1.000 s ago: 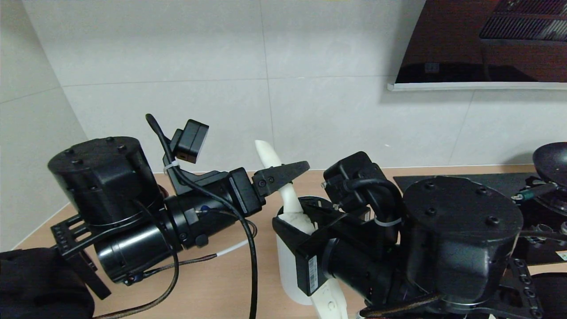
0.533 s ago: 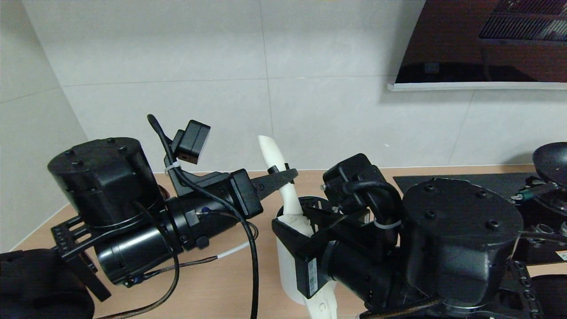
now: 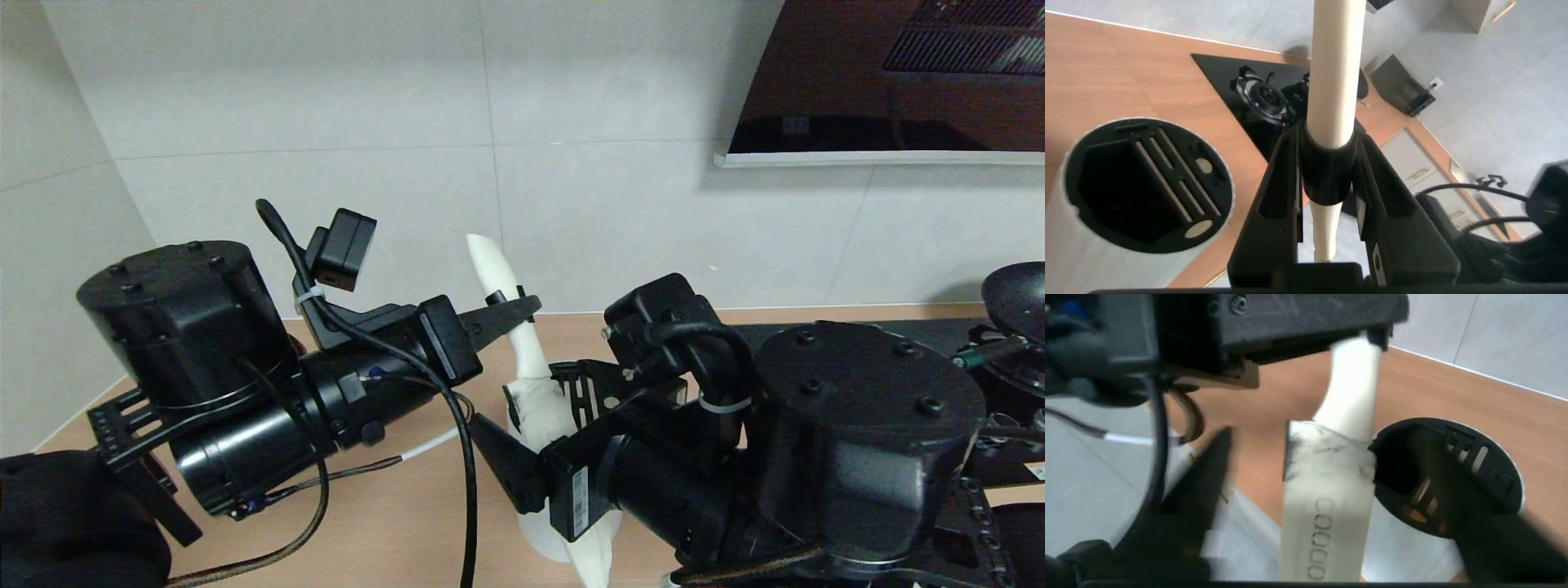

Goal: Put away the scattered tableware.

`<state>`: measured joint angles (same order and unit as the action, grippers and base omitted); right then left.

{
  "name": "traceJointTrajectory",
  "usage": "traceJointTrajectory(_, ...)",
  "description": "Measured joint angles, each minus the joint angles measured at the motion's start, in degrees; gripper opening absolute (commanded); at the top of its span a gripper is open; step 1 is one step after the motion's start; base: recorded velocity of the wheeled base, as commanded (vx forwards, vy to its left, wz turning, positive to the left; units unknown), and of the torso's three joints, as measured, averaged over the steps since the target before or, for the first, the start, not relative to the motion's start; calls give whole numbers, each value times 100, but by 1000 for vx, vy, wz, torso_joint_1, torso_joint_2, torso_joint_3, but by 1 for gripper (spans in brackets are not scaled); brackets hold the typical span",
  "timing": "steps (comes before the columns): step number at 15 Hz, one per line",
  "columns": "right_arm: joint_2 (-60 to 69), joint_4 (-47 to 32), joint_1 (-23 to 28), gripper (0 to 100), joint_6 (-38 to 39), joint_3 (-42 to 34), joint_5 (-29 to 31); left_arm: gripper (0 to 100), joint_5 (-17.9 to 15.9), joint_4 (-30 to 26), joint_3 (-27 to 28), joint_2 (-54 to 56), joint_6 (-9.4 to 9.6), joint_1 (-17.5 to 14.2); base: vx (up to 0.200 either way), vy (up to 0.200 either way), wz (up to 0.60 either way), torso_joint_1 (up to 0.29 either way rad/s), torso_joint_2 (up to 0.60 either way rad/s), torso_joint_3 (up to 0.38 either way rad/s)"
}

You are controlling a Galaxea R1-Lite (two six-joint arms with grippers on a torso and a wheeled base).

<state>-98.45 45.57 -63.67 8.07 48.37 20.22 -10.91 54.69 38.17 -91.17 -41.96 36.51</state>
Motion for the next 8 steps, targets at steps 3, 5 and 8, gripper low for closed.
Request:
traceJointTrajectory(3, 188, -5, 59, 100, -9, -67, -11, 0, 260, -386, 223, 90, 149, -2, 0, 0, 0, 0, 0, 0)
traceJointTrajectory(5, 523, -104, 354, 100, -33, -140, -68, 0, 752, -1048, 678, 221, 449, -7, 0, 0, 0, 0, 0, 0)
traceJointTrajectory(8, 1146, -644, 1189, 100, -39, -182, -417, 0, 1815, -2114, 1685, 358, 1022, -11, 0, 0, 0, 0, 0, 0)
